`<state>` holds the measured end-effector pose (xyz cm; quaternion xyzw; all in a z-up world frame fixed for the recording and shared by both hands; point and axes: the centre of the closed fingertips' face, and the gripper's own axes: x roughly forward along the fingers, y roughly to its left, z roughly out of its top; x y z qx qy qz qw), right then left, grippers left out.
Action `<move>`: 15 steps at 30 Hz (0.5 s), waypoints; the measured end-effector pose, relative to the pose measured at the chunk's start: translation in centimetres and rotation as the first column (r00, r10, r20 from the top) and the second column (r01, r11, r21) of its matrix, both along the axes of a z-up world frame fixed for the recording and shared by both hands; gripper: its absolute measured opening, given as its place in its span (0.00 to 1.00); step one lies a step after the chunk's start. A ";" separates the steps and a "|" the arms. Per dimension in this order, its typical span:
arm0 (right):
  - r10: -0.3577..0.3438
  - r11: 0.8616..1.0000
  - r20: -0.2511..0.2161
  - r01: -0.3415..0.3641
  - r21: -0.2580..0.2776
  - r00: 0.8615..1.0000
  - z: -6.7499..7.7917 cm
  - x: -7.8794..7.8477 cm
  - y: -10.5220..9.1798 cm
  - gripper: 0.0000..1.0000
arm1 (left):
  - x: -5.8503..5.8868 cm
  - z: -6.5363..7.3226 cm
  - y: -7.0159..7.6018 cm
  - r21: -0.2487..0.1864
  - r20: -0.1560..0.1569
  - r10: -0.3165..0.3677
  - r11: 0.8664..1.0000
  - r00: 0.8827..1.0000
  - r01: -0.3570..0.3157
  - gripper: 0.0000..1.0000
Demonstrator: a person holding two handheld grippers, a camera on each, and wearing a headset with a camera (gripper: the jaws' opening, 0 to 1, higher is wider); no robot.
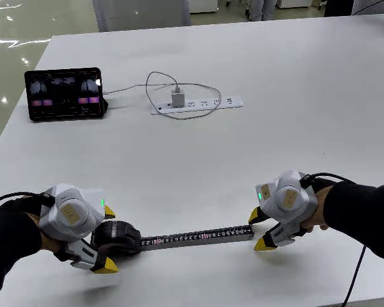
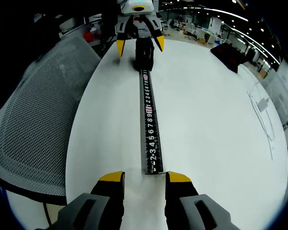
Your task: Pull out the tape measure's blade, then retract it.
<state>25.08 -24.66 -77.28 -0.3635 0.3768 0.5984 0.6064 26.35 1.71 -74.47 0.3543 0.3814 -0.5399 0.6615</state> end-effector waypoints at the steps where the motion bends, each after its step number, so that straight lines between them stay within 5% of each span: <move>1: -0.003 1.000 0.001 0.003 0.000 1.000 0.0 0.0 -0.1 0.32 | 0.0 0.1 0.0 -0.003 -0.005 0.007 1.000 1.000 -0.007 0.70; 15: -0.007 1.000 -0.017 0.008 0.014 1.000 0.9 -0.2 0.6 0.48 | -1.2 0.2 -0.5 -0.034 -0.039 -0.011 0.999 0.999 0.010 0.89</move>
